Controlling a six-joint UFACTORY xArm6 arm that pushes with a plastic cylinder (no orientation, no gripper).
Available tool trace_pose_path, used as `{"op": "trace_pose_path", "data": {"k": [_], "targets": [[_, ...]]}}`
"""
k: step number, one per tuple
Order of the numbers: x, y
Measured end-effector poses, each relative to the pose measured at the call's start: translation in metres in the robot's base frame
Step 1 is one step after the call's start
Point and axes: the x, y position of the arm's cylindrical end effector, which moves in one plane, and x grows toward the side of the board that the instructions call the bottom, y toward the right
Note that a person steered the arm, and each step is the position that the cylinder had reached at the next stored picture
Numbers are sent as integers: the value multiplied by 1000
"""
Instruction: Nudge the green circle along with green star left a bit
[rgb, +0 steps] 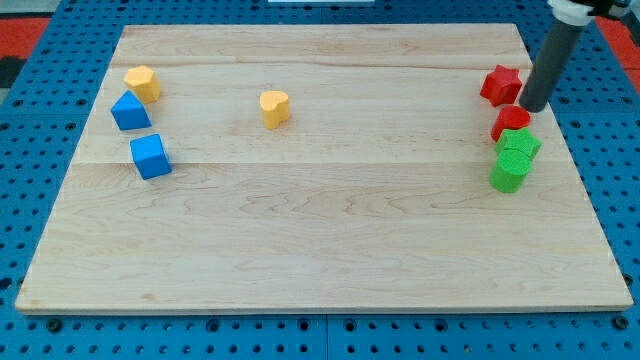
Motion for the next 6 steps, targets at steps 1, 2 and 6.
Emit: {"op": "trace_pose_path", "data": {"k": [1, 2, 6], "targets": [[20, 32], [56, 40], [129, -45]]}}
